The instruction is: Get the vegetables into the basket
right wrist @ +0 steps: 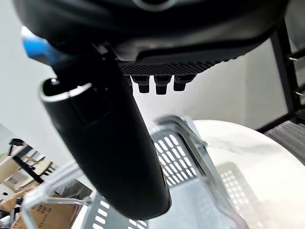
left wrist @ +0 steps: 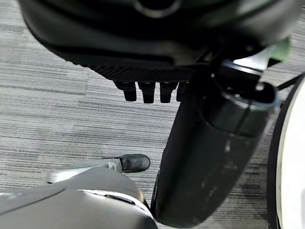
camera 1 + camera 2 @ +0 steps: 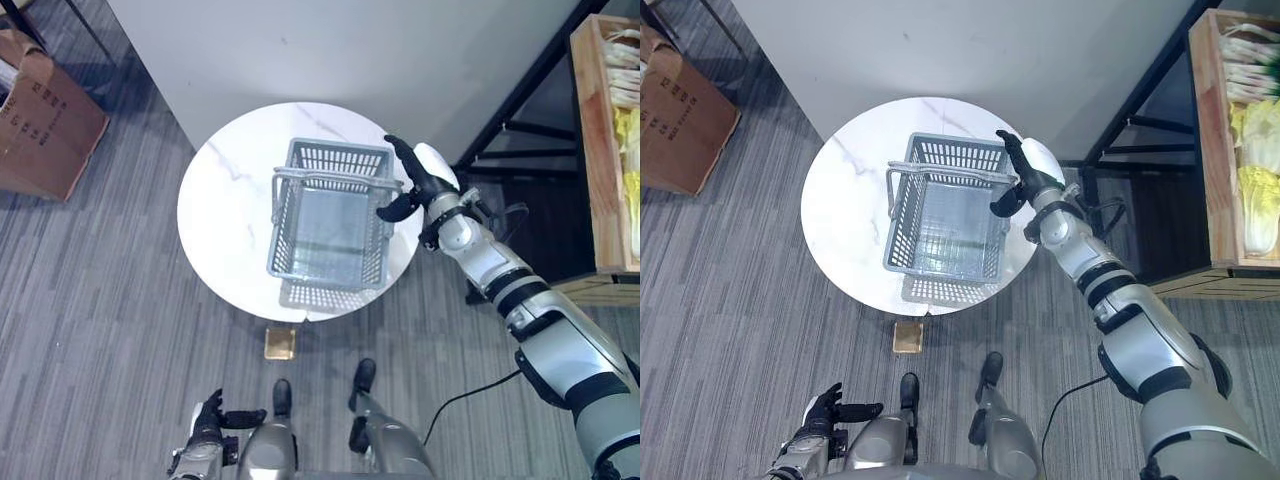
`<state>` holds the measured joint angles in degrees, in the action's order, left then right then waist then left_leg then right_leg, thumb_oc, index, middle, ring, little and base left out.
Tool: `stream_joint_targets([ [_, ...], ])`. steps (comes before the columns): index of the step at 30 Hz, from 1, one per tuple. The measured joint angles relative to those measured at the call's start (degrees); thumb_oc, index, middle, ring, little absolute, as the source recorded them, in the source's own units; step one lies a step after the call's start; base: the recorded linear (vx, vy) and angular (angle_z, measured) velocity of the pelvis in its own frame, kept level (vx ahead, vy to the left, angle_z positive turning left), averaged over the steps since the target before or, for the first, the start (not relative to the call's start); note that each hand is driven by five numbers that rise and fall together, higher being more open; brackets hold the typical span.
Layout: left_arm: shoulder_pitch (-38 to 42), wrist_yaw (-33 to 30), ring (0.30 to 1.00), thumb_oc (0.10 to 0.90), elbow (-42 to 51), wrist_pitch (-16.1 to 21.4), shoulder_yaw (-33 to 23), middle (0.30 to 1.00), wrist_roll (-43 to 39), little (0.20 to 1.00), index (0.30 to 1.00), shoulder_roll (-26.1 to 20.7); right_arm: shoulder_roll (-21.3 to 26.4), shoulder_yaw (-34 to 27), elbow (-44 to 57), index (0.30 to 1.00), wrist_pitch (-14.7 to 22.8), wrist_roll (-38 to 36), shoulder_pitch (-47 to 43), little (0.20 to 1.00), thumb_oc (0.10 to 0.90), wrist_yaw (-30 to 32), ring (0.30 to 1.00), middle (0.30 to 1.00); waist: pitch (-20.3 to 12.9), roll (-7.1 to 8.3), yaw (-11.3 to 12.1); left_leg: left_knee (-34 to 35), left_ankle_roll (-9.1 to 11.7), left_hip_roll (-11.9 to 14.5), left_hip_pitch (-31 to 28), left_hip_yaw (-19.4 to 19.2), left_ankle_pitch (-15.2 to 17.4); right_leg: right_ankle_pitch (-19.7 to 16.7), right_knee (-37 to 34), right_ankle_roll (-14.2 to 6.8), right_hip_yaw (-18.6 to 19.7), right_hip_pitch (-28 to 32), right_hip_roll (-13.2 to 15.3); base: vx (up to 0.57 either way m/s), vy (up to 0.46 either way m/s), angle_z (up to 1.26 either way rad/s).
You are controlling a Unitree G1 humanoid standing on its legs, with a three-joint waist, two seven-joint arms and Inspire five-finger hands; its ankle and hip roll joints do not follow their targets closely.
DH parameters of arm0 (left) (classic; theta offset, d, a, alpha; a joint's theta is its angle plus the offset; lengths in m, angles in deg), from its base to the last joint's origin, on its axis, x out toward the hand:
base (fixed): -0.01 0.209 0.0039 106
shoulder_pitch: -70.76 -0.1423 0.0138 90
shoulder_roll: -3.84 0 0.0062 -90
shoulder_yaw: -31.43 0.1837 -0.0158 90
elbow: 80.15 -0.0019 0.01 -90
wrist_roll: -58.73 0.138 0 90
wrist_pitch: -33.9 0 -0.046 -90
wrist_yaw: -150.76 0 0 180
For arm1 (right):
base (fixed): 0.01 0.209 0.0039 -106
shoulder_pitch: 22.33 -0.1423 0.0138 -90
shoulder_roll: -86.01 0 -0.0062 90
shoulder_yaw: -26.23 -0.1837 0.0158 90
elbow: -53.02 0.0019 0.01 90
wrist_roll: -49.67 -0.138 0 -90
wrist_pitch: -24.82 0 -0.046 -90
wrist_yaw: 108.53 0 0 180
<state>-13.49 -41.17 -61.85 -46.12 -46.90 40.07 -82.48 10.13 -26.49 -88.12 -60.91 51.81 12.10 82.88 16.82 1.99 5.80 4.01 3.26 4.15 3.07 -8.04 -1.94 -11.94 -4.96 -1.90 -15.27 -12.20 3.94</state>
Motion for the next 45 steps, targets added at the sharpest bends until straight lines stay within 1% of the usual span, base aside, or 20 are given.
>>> stream_joint_targets([
  [3,0.6,-0.2,1.000,0.900,-0.1,0.3,1.1,1.000,-0.6,1.000,1.000,0.0,-0.2,0.1,-2.7,1.000,0.0,0.0,-1.6,1.000,0.900,0.0,1.000,1.000,0.3,-0.34,0.3,-0.1,0.0,0.0,0.6,0.2,0.0,0.0,0.0,0.0,-0.1,-0.5,0.0,0.00,0.005,0.03],
  [7,1.0,-0.7,1.000,0.900,-0.1,0.4,1.2,1.000,-0.6,1.000,1.000,0.0,-0.4,1.8,-5.7,1.000,0.0,0.1,-3.6,1.000,0.900,0.3,1.000,1.000,0.4,-0.54,0.4,-0.1,0.0,0.0,1.2,0.3,0.0,0.0,0.0,0.0,-0.2,-1.0,0.0,0.00,0.000,0.00],
  [9,1.1,-0.8,1.000,0.900,0.0,0.4,1.6,1.000,-0.6,1.000,1.000,0.1,-0.7,1.8,-6.8,0.300,0.0,0.2,-3.8,0.300,0.400,0.5,0.300,0.300,0.5,-0.63,0.7,-0.1,0.0,0.0,1.3,0.4,0.0,0.0,0.0,0.0,-0.3,-1.0,0.1,0.00,0.000,0.00],
  [11,1.9,-1.0,1.000,0.900,-0.1,0.5,3.5,1.000,-0.7,1.000,1.000,0.0,-1.4,1.9,-9.3,0.300,0.0,0.3,-4.8,0.300,0.400,1.2,0.300,0.300,0.6,-0.92,1.1,-0.4,0.0,-0.2,2.1,0.5,0.0,-0.1,0.0,0.1,-0.3,-1.7,0.2,0.00,0.000,0.00],
  [15,2.4,-1.6,1.000,0.900,0.0,0.6,3.5,1.000,-0.7,1.000,1.000,0.2,-2.2,2.4,-10.9,0.300,-0.2,0.8,-5.3,0.300,0.400,2.7,0.300,0.300,1.1,-1.74,1.4,-0.5,0.0,-0.2,2.5,0.6,-0.1,-0.2,0.0,0.3,-0.3,-2.0,0.3,0.00,0.000,0.00],
  [17,2.6,-1.6,1.000,0.900,0.0,0.7,3.6,1.000,-0.7,1.000,1.000,0.2,-2.6,2.4,-12.0,0.300,-0.5,2.1,-5.4,0.300,0.400,3.6,0.300,0.300,1.1,-1.82,1.4,-0.5,0.0,-0.2,2.5,0.7,-0.1,-0.2,0.0,0.3,-0.4,-2.0,0.3,0.00,0.000,0.00],
  [19,2.6,-1.6,1.000,0.900,0.0,0.9,3.6,1.000,-0.7,1.000,1.000,0.2,-3.1,4.2,-12.5,0.300,-0.8,4.8,-5.6,0.300,0.400,4.6,0.300,0.300,1.1,-1.86,1.5,-0.5,0.0,-0.2,2.5,0.9,-0.1,-0.2,0.0,0.3,-0.6,-1.9,0.3,0.01,0.004,0.02],
  [22,2.7,-1.8,1.000,0.900,-0.1,0.9,3.6,1.000,-0.7,1.000,1.000,0.2,-4.3,5.5,-13.1,0.300,-0.9,7.2,-5.7,0.300,0.400,4.1,0.300,0.300,1.1,-1.90,1.5,-0.9,0.1,-0.2,2.4,1.2,-0.1,-0.2,0.0,0.4,-0.8,-1.4,0.4,0.01,0.013,0.05],
  [27,2.7,-1.8,1.000,0.900,0.0,1.0,3.7,1.000,-0.7,1.000,1.000,0.3,-5.0,6.0,-13.8,0.300,-1.0,8.4,-5.9,0.300,0.400,4.1,0.300,0.300,1.1,-1.93,1.5,-1.1,0.1,-0.2,2.4,1.3,-0.1,-0.3,0.0,0.4,-0.9,-1.3,0.4,0.00,0.001,0.02],
  [28,2.7,-1.8,1.000,0.900,0.0,1.0,4.8,1.000,-0.6,1.000,1.000,0.3,-5.7,7.2,-16.0,0.300,-1.2,10.9,-6.8,0.300,0.400,3.4,0.300,0.300,1.0,-2.10,1.6,-1.4,0.2,-0.2,2.4,1.9,-0.2,-0.3,0.0,0.5,-1.3,-0.9,0.5,0.00,0.014,0.11],
  [30,2.7,-1.8,1.000,0.900,0.0,0.8,5.3,1.000,-0.5,1.000,1.000,0.4,-5.7,9.5,-17.0,0.300,-1.0,15.7,-6.9,0.300,0.400,3.0,0.300,0.300,0.8,-2.25,1.8,-1.4,0.3,-0.3,2.5,2.2,-0.4,-0.4,0.0,0.6,-1.5,-0.9,0.5,0.00,0.021,0.10],
  [31,2.7,-1.6,1.000,0.900,-0.1,0.7,5.8,1.000,-0.4,1.000,1.000,0.6,-5.7,10.5,-17.9,0.300,-0.8,18.0,-7.3,0.300,0.400,2.1,0.300,0.300,0.1,-2.53,1.9,-1.4,0.2,-0.3,2.5,2.4,-0.4,-0.4,0.0,0.6,-1.7,-0.8,0.6,0.00,0.017,0.06],
  [35,2.7,-1.5,1.000,0.900,0.0,0.7,6.0,1.000,-0.4,1.000,1.000,0.7,-6.8,10.4,-19.6,0.300,-1.1,21.3,-7.2,0.300,0.400,1.1,0.300,0.300,-1.0,-2.60,2.2,-1.4,0.2,-0.4,2.6,2.5,-0.5,-0.4,0.0,0.6,-1.8,-0.8,0.7,0.00,0.004,0.01],
  [38,2.7,-1.5,1.000,0.900,0.0,0.5,6.3,1.000,-0.3,1.000,1.000,0.7,-6.9,10.3,-19.9,0.300,-1.3,21.8,-7.0,0.300,0.400,0.9,0.300,0.300,-1.4,-2.64,2.3,-1.4,0.2,-0.5,2.6,2.6,-0.5,-0.4,0.0,0.6,-1.9,-0.8,0.8,0.00,0.006,0.01],
  [41,2.7,-1.5,1.000,0.900,0.0,0.3,6.3,1.000,-0.3,1.000,1.000,0.8,-6.9,8.9,-19.6,0.300,-1.5,21.5,-6.8,0.300,0.400,0.8,0.300,0.300,-1.4,-2.62,2.0,-1.4,0.1,-0.7,2.6,2.6,-0.6,-0.4,0.0,0.6,-1.9,-0.8,0.9,0.00,0.000,0.00],
  [43,2.5,-1.5,1.000,0.900,0.0,0.2,6.3,1.000,-0.3,1.000,1.000,0.8,-6.4,6.1,-15.1,0.300,-2.4,19.1,-5.3,0.300,0.400,0.4,0.300,0.300,-1.4,-2.62,1.4,-1.4,0.1,-0.8,2.6,2.6,-0.6,-0.5,0.0,0.7,-1.8,-0.8,1.1,0.00,0.000,0.00],
  [45,2.6,-1.5,1.000,0.900,0.0,0.0,6.0,1.000,-0.2,1.000,1.000,0.8,-5.9,5.7,-12.9,0.300,-2.9,16.9,-4.2,0.300,0.400,0.5,0.300,0.300,-1.5,-2.57,1.0,-1.4,0.1,-0.9,2.4,2.5,-0.6,-0.5,0.0,0.7,-1.5,-0.8,1.1,0.01,0.037,-0.02],
])
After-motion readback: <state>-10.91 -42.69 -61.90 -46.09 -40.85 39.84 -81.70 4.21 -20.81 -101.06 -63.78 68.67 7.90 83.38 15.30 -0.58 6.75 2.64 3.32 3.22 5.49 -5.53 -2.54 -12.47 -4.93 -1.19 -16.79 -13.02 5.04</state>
